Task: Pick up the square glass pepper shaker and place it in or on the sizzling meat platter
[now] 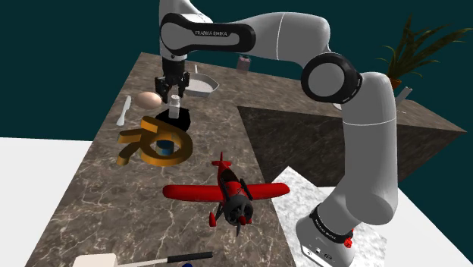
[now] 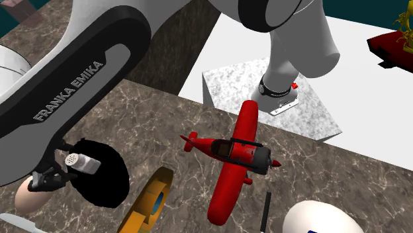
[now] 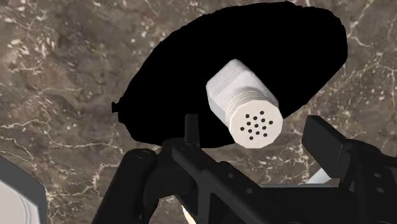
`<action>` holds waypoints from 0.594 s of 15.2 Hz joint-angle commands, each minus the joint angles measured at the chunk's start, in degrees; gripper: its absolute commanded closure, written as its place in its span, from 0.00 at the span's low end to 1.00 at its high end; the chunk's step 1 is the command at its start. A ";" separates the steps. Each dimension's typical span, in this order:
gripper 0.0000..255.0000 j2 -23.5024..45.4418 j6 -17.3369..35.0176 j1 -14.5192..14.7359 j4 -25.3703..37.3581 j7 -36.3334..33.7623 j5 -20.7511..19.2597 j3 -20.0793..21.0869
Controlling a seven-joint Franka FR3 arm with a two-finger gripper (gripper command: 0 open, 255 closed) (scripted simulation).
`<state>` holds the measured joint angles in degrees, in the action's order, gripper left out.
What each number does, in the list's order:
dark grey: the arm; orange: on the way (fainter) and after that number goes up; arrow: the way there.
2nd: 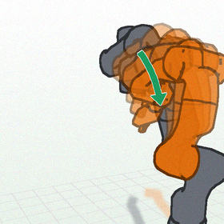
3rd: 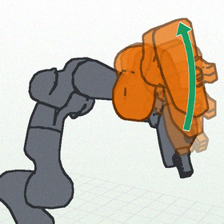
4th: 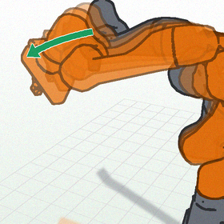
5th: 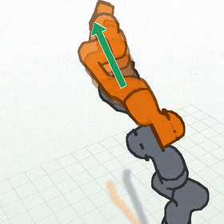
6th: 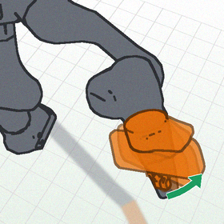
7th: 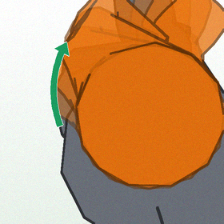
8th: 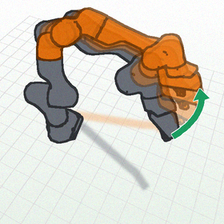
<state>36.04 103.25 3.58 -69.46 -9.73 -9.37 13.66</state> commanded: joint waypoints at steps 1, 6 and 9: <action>0.00 0.00 0.00 0.00 0.00 0.00 0.00 0.00; 0.00 0.03 -3.86 0.37 3.92 0.22 0.09 0.07; 0.00 0.51 -7.62 0.83 8.20 0.42 0.08 0.07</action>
<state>36.63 96.67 4.36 -62.16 -9.41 -9.32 13.72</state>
